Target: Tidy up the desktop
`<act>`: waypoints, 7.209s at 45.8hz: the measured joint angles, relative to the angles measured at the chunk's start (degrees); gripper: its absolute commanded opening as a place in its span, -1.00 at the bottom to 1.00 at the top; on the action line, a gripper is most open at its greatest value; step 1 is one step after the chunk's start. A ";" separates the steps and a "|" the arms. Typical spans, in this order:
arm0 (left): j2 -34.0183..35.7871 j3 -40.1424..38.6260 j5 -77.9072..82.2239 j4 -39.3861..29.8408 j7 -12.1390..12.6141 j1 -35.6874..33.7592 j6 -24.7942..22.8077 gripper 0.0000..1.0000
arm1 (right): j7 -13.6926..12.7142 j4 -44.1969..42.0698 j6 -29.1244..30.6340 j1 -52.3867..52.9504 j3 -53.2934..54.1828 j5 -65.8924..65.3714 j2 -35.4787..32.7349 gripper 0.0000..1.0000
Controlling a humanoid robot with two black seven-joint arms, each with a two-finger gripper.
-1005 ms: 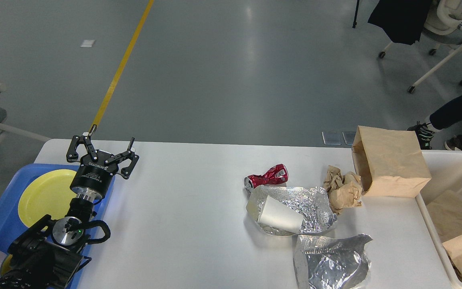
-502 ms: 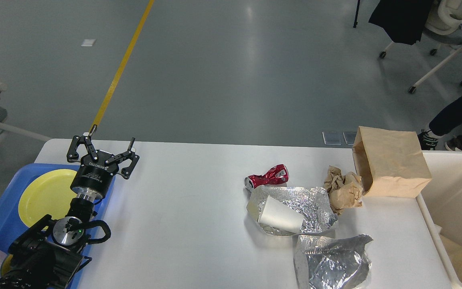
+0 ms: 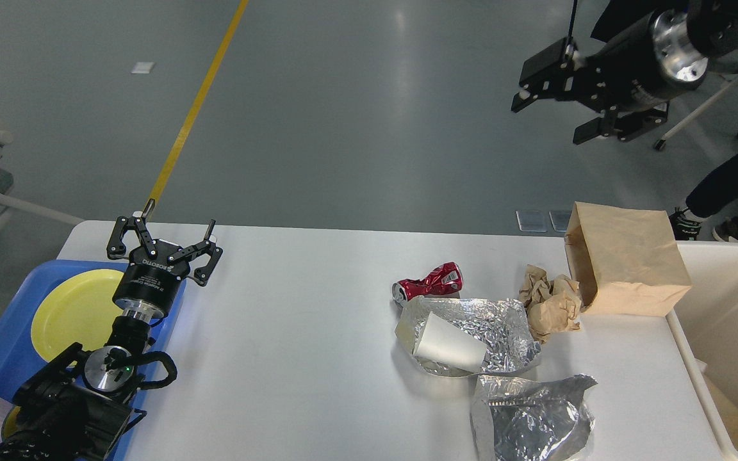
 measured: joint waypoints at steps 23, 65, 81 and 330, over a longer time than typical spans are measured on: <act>0.00 -0.01 0.04 -0.01 0.04 0.00 0.00 0.99 | -5.88 0.39 -23.76 -15.34 -3.04 -4.00 -5.49 1.00; -0.08 -0.01 0.00 0.00 0.03 -0.06 0.00 0.99 | -18.42 -49.06 -51.01 -75.51 2.63 28.01 -17.56 1.00; -0.08 -0.01 0.02 0.00 0.03 -0.01 0.00 0.99 | -19.14 -56.54 -51.09 -81.90 13.81 28.03 -17.10 0.36; -0.04 -0.01 0.00 -0.01 0.04 0.01 0.00 0.99 | -14.23 -86.11 9.42 -43.53 30.48 -4.96 -12.19 1.00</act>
